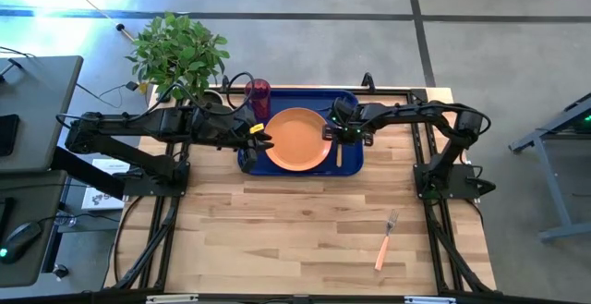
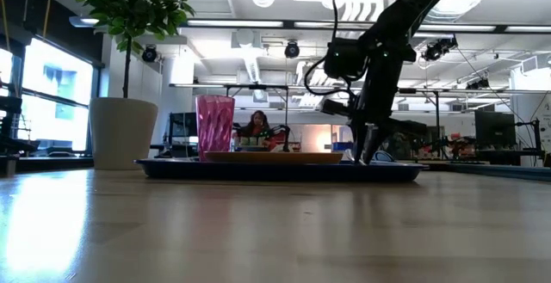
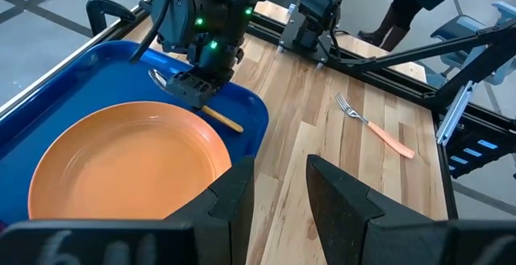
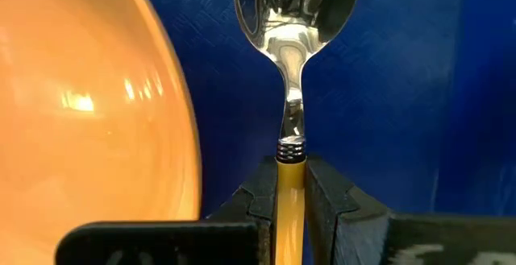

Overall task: Pick and place plate/cup/fork/spoon on tray
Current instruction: Put the yellow spoon on the blue serving tray to the right of the orange plate

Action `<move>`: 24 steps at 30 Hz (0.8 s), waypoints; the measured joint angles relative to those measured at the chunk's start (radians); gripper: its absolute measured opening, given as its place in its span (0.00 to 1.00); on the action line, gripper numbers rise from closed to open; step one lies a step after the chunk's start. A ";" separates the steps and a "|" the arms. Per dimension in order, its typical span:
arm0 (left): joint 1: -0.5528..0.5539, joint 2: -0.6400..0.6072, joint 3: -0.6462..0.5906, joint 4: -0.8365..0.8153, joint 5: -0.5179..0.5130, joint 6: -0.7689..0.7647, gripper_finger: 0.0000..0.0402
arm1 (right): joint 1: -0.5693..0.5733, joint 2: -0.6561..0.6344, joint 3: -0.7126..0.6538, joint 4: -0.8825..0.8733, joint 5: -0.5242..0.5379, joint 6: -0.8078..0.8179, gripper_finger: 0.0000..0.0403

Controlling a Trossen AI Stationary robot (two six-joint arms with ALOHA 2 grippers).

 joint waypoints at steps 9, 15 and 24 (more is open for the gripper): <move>0.000 0.000 0.000 0.000 0.000 0.000 0.26 | -0.005 0.053 0.004 0.031 -0.007 -0.035 0.04; 0.000 0.000 0.000 -0.001 0.000 0.000 0.26 | -0.008 0.051 0.011 0.017 -0.002 -0.040 0.04; 0.000 0.000 0.000 0.000 0.000 0.000 0.26 | -0.019 0.055 0.035 0.000 0.001 -0.083 0.10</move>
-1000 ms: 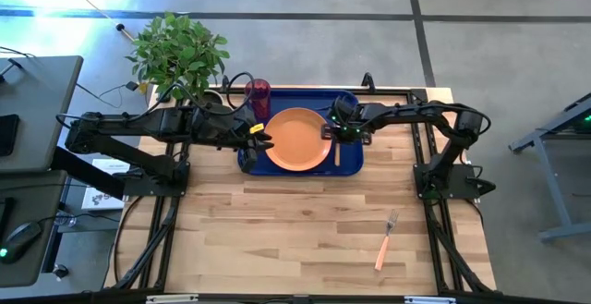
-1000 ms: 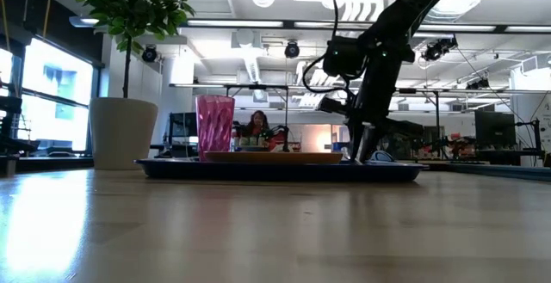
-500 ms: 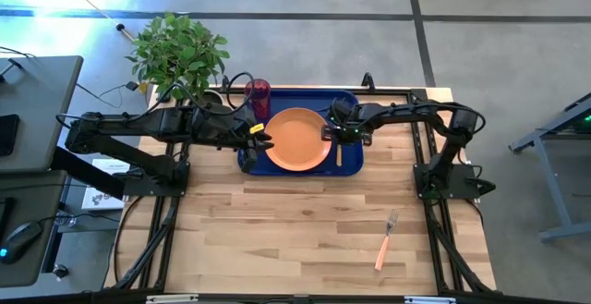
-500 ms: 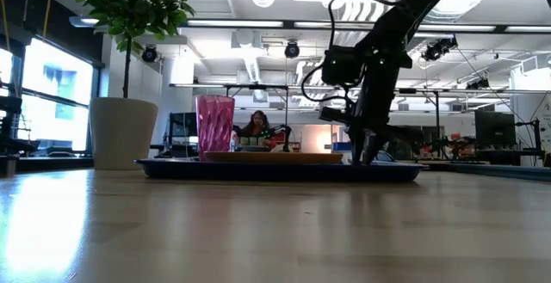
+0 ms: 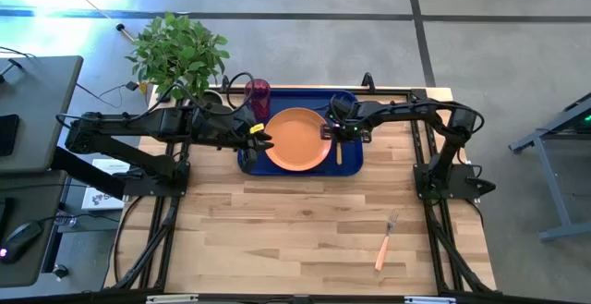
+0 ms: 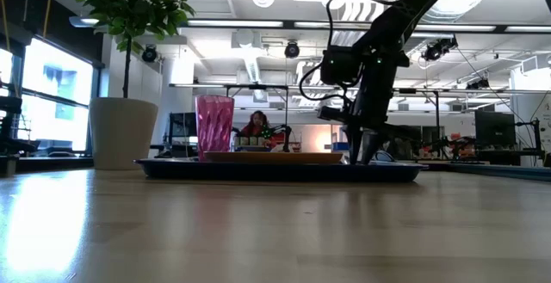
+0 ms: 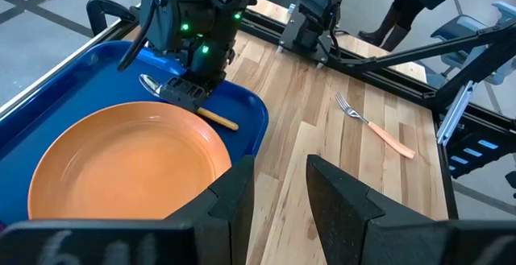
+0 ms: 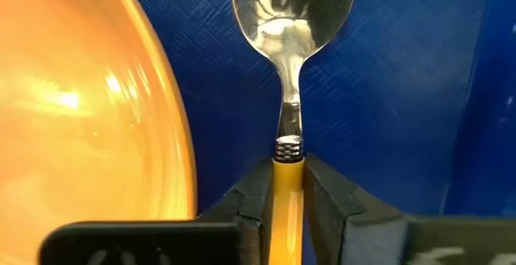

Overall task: Pick and place plate/cup/fork/spoon on tray
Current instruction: Put the yellow spoon on the blue serving tray to the right of the orange plate, then put the orange fork on the blue serving tray beside the orange spoon

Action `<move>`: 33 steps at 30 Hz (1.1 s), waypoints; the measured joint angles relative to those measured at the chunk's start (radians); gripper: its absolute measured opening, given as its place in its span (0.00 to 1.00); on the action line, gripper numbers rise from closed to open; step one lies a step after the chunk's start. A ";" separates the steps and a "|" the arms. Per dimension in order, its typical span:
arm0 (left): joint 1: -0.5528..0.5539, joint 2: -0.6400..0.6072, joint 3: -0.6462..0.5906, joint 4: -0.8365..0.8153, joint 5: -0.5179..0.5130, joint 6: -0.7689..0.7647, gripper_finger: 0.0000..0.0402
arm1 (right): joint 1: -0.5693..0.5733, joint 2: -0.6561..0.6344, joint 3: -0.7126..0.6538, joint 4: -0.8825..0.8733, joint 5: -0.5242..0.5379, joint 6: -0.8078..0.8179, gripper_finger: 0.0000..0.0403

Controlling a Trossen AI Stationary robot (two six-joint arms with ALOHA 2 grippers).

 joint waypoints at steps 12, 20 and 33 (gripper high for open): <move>0.000 0.000 0.000 0.000 0.000 0.001 0.26 | 0.000 0.000 0.000 -0.007 0.000 -0.002 0.30; 0.000 0.000 0.000 0.000 0.000 0.001 0.26 | 0.001 -0.001 0.002 -0.042 -0.001 -0.003 0.30; 0.000 0.000 0.000 0.000 0.000 0.001 0.26 | 0.006 -0.002 0.002 -0.054 -0.025 -0.037 0.26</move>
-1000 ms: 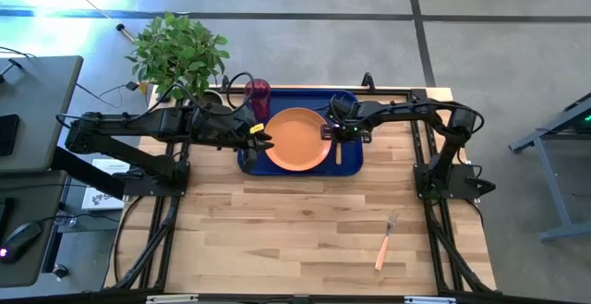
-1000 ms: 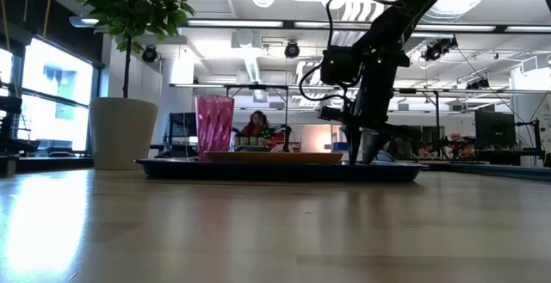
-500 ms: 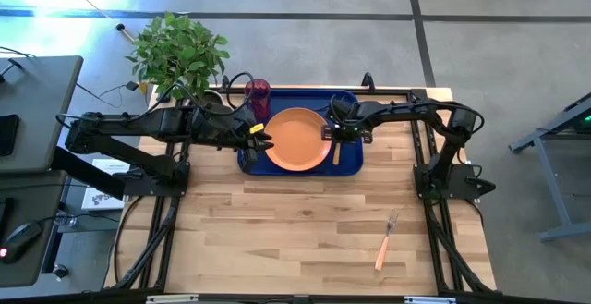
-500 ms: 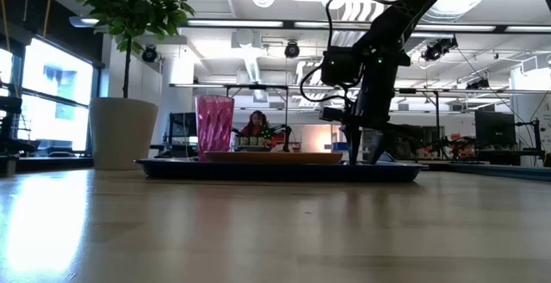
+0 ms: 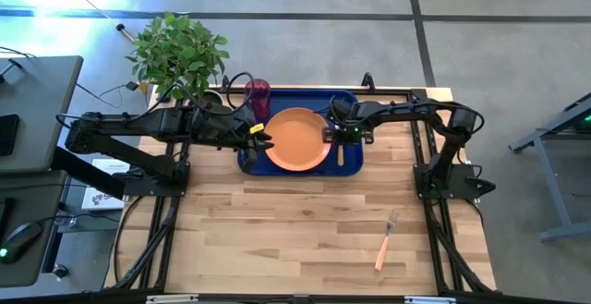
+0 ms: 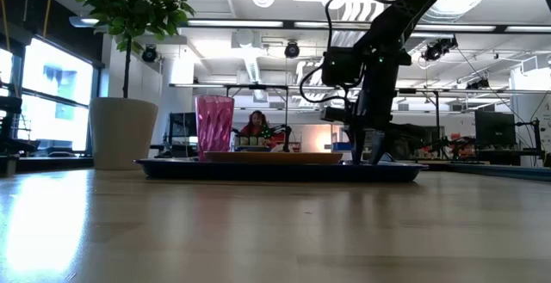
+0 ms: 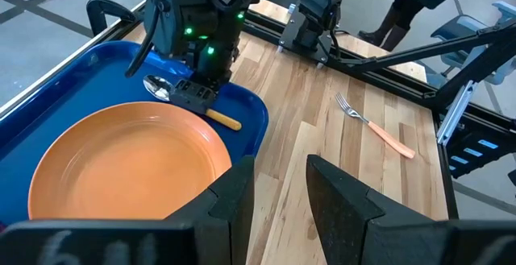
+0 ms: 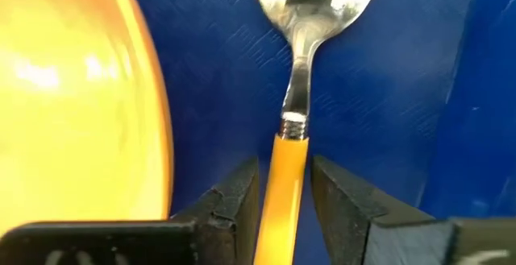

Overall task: Pick and place plate/cup/fork/spoon on tray
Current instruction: Put the orange fork on the blue serving tray beside the orange spoon

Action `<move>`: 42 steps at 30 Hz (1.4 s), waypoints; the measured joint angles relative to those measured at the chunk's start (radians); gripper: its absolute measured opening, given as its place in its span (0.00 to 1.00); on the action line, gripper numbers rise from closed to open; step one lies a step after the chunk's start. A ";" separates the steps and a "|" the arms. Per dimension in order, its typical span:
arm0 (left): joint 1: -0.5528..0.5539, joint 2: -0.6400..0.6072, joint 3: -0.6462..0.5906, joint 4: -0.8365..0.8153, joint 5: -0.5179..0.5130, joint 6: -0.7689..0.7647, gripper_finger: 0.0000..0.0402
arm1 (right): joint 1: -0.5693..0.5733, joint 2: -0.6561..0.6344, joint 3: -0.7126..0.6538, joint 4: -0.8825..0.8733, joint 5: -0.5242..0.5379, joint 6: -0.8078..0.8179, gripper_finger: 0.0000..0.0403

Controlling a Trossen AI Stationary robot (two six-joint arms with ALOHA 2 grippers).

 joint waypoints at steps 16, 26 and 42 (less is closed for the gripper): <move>0.000 0.000 0.000 0.000 0.000 0.000 0.26 | -0.021 -0.094 0.001 -0.010 0.023 -0.018 0.25; 0.000 0.000 0.000 0.000 0.000 0.002 0.26 | 0.043 -0.255 0.001 -0.054 0.019 -0.052 0.25; 0.000 0.000 0.000 -0.007 0.001 0.001 0.26 | 0.434 -0.393 0.001 -0.201 0.013 0.291 0.25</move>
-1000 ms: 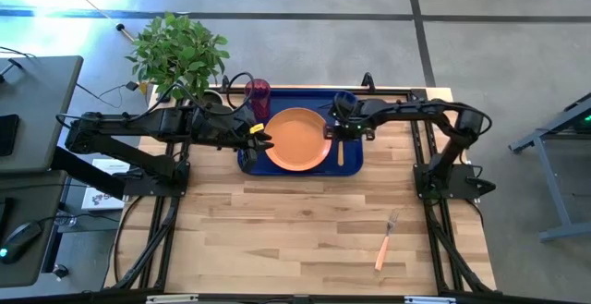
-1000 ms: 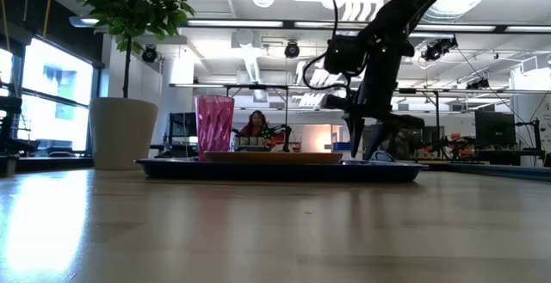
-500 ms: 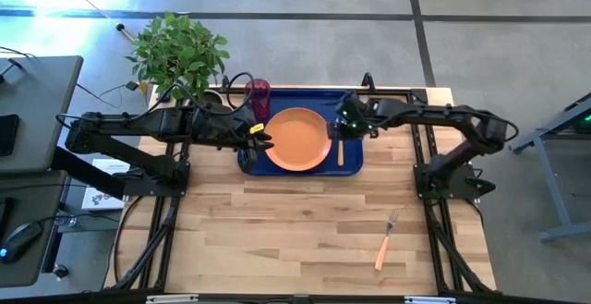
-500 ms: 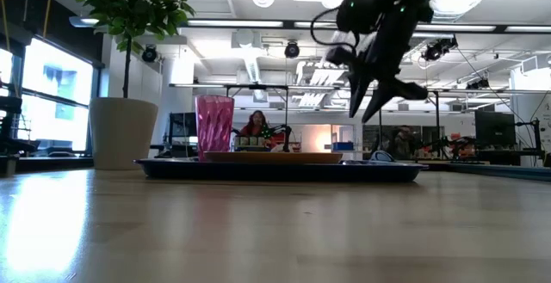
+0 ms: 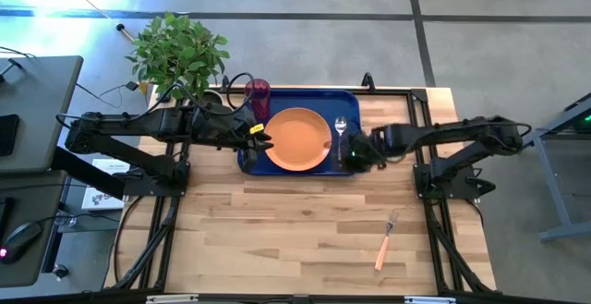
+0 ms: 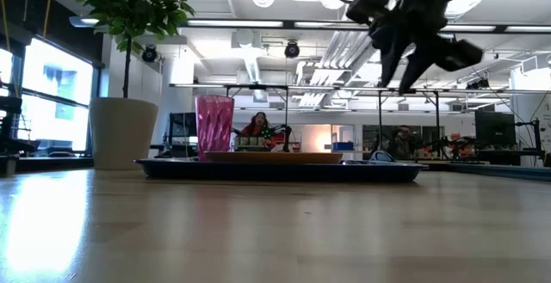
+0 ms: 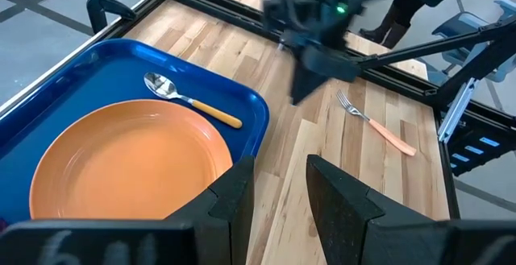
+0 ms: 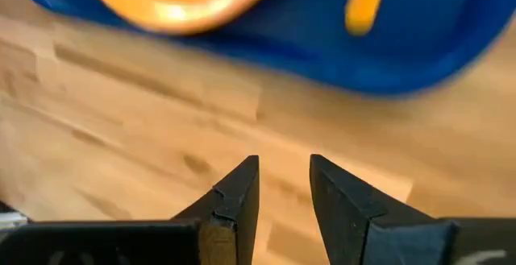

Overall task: Pick and place plate/cup/fork/spoon on tray
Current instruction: Put the orange fork on the blue serving tray beside the orange spoon

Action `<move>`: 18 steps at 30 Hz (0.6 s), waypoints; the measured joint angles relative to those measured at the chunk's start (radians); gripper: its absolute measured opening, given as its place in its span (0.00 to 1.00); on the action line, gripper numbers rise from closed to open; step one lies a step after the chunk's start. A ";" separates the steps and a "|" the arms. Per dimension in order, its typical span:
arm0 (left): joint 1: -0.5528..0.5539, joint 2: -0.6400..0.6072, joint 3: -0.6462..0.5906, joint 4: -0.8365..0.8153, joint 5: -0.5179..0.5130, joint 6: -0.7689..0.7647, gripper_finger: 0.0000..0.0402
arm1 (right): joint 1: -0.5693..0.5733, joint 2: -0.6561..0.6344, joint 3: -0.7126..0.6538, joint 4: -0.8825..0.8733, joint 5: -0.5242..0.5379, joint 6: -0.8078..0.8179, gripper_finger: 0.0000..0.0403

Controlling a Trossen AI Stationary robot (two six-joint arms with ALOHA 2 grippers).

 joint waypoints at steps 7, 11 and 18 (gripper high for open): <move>0.000 0.000 0.000 0.000 0.000 -0.002 0.26 | 0.181 0.000 0.000 -0.044 0.011 0.243 0.25; 0.000 0.000 0.000 0.000 0.000 -0.002 0.26 | 0.279 0.000 0.000 -0.084 0.010 0.413 0.25; 0.000 0.000 0.000 0.000 0.000 -0.002 0.26 | 0.442 0.001 0.000 -0.115 0.001 0.641 0.25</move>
